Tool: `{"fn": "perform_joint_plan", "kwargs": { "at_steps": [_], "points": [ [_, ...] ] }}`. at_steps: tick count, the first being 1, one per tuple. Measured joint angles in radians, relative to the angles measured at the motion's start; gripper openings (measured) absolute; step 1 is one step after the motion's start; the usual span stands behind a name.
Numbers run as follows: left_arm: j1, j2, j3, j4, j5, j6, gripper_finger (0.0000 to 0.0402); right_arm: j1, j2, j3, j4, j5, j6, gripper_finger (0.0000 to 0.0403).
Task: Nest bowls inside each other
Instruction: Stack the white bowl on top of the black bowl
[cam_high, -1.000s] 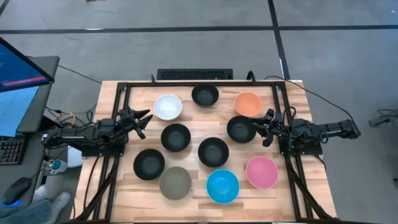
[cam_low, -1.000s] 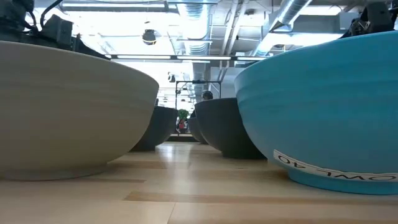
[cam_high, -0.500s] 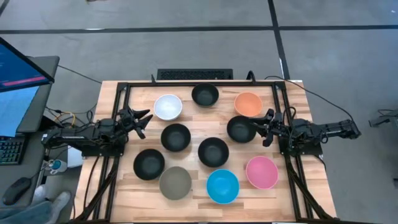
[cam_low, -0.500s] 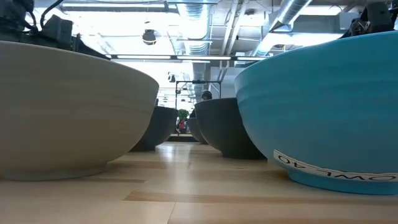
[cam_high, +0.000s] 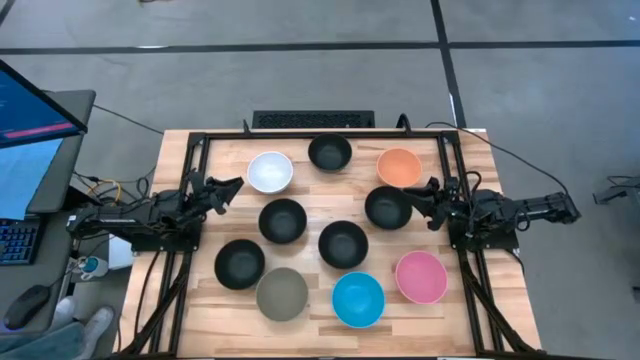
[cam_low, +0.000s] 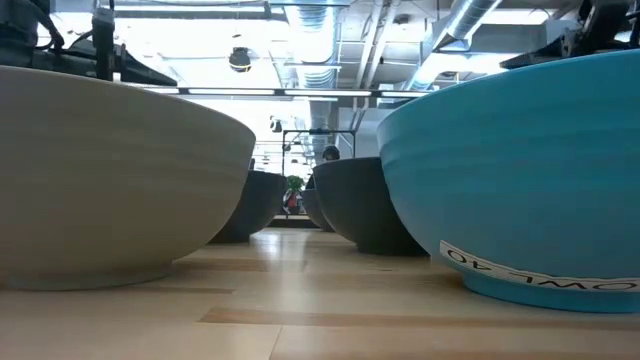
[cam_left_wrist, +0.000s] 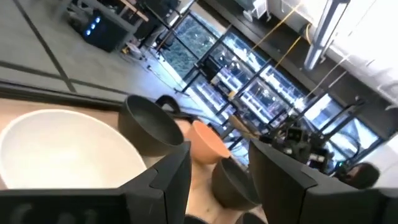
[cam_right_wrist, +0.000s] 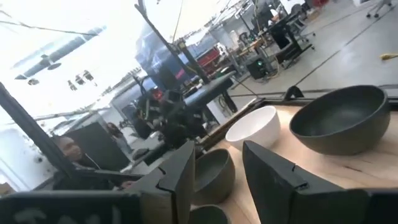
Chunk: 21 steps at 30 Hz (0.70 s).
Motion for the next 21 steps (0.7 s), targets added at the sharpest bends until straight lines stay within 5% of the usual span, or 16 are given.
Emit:
{"fn": "perform_joint_plan", "kwargs": {
  "at_steps": [6, 16, 21],
  "points": [
    [0.0, -0.006, 0.023, -0.007, -0.02, 0.08, 0.0151, -0.004, 0.0, 0.0, -0.011, 0.0, 0.043, 0.0161],
    [0.022, -0.007, 0.024, -0.009, -0.274, -0.027, 0.0151, -0.02, 0.0, 0.0, 0.027, 0.174, 0.235, 0.0162],
    [0.027, -0.007, 0.024, 0.0, -0.231, -0.114, 0.0151, -0.043, 0.0, 0.002, 0.038, 0.195, 0.247, 0.016]
  ]
}}
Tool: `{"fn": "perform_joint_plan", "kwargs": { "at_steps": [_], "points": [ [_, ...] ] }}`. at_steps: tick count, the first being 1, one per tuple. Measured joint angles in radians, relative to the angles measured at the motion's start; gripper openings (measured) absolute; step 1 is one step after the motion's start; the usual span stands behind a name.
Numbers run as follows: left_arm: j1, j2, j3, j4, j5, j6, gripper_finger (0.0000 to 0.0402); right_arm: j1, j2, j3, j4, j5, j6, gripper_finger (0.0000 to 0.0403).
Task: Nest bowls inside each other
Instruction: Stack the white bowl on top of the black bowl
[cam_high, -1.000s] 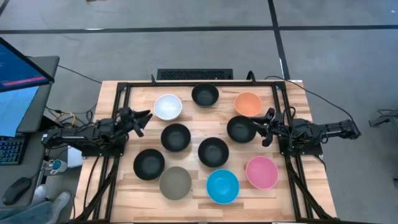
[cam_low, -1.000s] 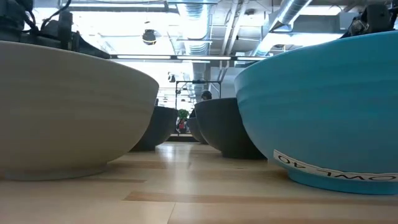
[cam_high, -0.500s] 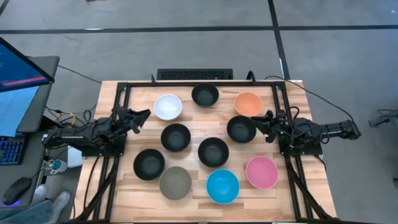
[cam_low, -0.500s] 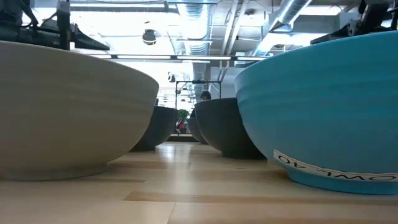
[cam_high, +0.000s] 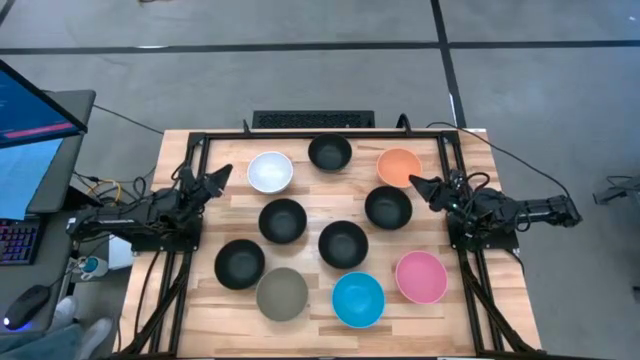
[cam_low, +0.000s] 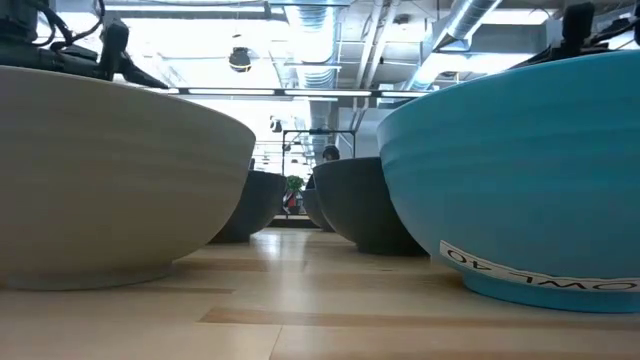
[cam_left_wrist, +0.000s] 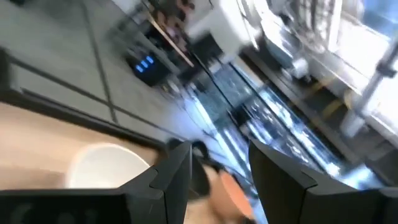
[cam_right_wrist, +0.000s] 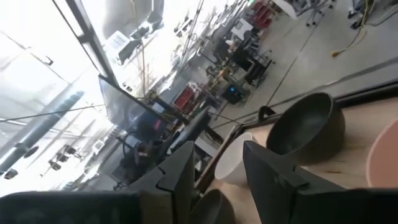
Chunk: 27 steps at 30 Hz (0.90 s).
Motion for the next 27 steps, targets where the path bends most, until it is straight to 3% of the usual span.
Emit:
{"fn": "perform_joint_plan", "kwargs": {
  "at_steps": [2, 5, 8, 10, 13, 16, 21, 27],
  "points": [
    [0.0, 0.0, 0.006, -0.033, 0.108, 0.037, 0.0151, -0.001, 0.0, 0.004, -0.008, -0.005, 0.0, 0.0156],
    [0.005, 0.033, 0.066, -0.246, 0.247, 0.037, 0.0151, -0.001, 0.0, 0.025, -0.011, -0.003, -0.017, 0.0151],
    [0.018, 0.13, 0.174, -0.491, 0.303, 0.05, 0.0151, -0.001, 0.0, 0.071, -0.102, 0.047, -0.034, 0.0151],
    [0.031, 0.215, 0.249, -0.566, 0.305, 0.133, 0.0151, -0.001, 0.0, 0.119, -0.214, 0.092, -0.036, 0.0154],
    [0.062, 0.354, 0.367, -0.621, 0.283, 0.282, 0.0151, -0.01, 0.006, 0.199, -0.38, 0.153, -0.014, 0.0161],
    [0.12, 0.506, 0.465, -0.697, 0.307, 0.327, 0.0151, -0.038, 0.014, 0.271, -0.547, 0.218, 0.064, 0.0166],
    [0.292, 0.791, 0.538, -0.786, 0.528, 0.357, 0.0151, -0.112, 0.014, 0.348, -0.782, 0.258, 0.197, 0.0178],
    [0.504, 1.115, 0.712, -0.771, 0.708, 0.498, 0.0151, -0.175, 0.014, 0.385, -0.798, 0.228, 0.195, 0.0203]
  ]
}}
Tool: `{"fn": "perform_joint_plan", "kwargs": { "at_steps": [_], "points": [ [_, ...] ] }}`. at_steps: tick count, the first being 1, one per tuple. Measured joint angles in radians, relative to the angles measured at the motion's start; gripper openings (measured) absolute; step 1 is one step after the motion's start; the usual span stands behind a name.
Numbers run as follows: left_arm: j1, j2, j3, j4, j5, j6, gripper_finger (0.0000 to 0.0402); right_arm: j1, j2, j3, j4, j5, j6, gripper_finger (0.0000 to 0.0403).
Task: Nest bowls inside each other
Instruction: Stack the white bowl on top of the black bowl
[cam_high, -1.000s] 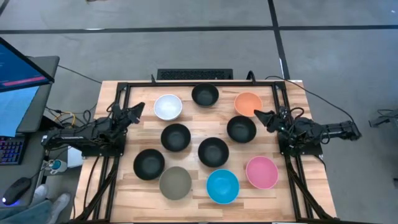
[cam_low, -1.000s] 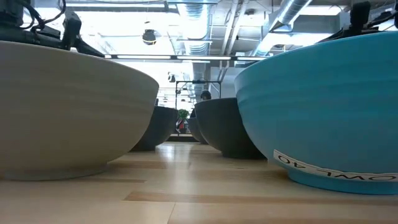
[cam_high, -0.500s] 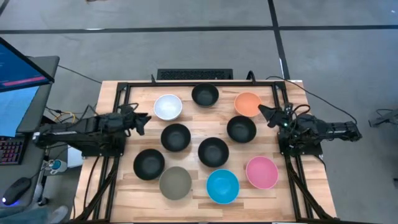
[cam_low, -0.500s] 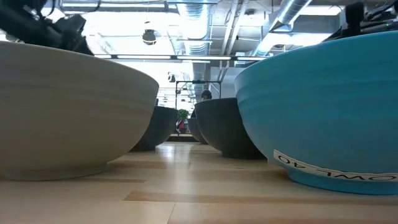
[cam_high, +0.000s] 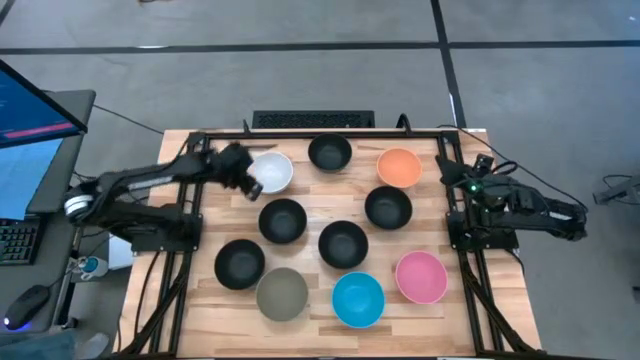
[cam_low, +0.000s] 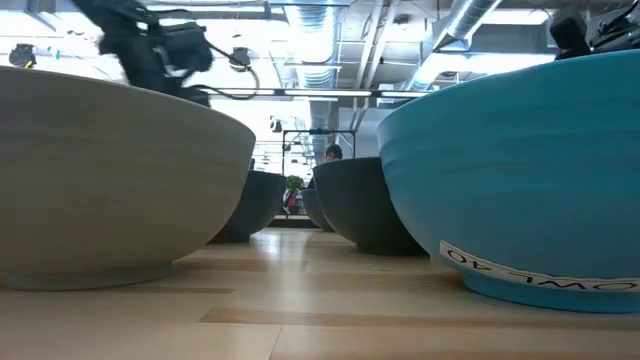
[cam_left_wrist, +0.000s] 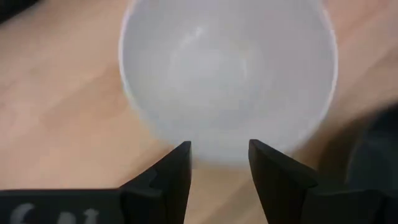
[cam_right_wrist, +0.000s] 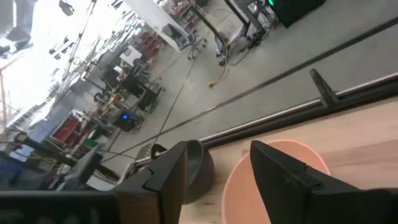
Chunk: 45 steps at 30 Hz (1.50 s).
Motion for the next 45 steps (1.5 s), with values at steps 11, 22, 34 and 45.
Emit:
{"fn": "perform_joint_plan", "kwargs": {
  "at_steps": [11, 22, 34, 45],
  "points": [
    [0.175, 0.182, 0.238, -0.038, 0.041, 0.169, 0.0151, -0.004, 0.0, 0.007, -0.02, -0.033, -0.009, 0.0237],
    [0.19, 0.253, 0.303, -0.077, -0.016, 0.352, 0.0151, -0.018, 0.0, 0.007, -0.014, -0.03, -0.011, 0.024],
    [0.239, 0.449, 0.415, -0.218, -0.039, 0.23, 0.0151, -0.028, 0.0, 0.007, 0.052, -0.031, 0.014, 0.024],
    [0.175, 0.524, 0.485, -0.241, -0.049, 0.365, 0.0151, -0.028, 0.0, 0.007, 0.067, -0.034, 0.031, 0.024]
  ]
}}
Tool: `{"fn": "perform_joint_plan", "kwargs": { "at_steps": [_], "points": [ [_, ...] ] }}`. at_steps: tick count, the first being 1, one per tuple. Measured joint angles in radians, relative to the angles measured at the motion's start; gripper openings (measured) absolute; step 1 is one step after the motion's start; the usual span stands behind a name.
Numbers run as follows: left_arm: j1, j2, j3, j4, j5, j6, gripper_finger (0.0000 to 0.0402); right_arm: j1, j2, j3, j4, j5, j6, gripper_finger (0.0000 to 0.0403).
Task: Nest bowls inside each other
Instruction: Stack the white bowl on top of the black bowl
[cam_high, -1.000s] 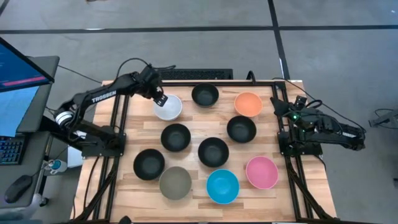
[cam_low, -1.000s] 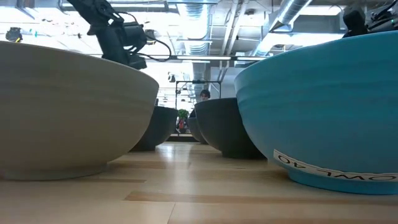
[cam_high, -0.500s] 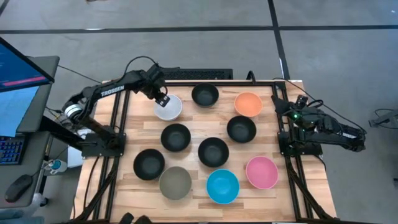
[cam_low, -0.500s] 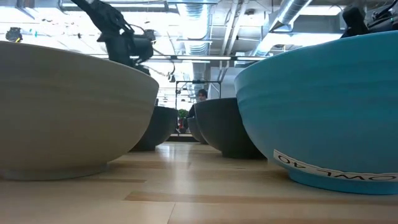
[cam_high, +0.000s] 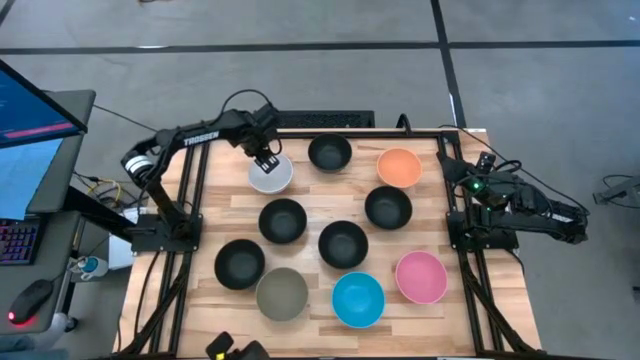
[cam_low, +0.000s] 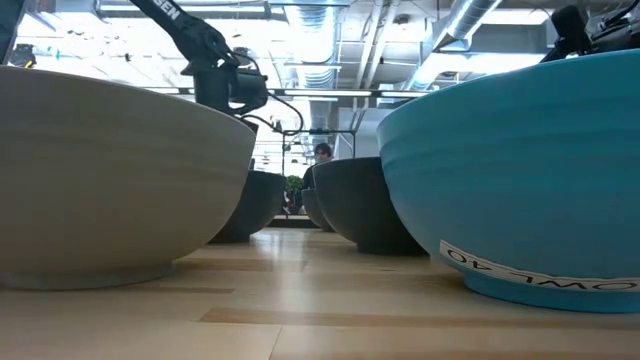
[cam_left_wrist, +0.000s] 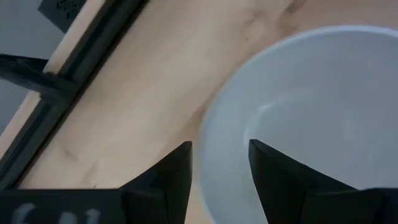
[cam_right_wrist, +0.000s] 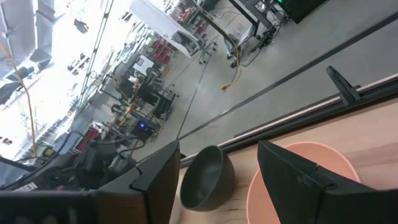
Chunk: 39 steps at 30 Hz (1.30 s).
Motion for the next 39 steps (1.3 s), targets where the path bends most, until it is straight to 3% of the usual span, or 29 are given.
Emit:
{"fn": "perform_joint_plan", "kwargs": {
  "at_steps": [11, 25, 29, 34, 39],
  "points": [
    [0.011, 0.016, -0.012, 0.046, 0.002, 0.056, 0.0151, 0.0, 0.0, 0.0, 0.0, 0.0, 0.0, 0.024],
    [0.008, 0.095, -0.013, -0.016, 0.013, 0.115, 0.0146, 0.002, 0.0, 0.0, -0.001, -0.031, 0.0, 0.024],
    [0.003, 0.095, -0.013, -0.064, -0.002, 0.129, 0.0108, 0.002, 0.0, 0.0, -0.002, -0.031, 0.0, 0.024],
    [-0.006, 0.093, -0.009, -0.044, 0.005, 0.123, 0.0022, 0.002, 0.0, 0.0, -0.002, -0.031, 0.0, 0.024],
    [-0.017, 0.09, -0.007, -0.039, 0.018, 0.1, 0.0012, 0.002, 0.0, 0.0, -0.003, -0.031, 0.0, 0.024]
  ]
}}
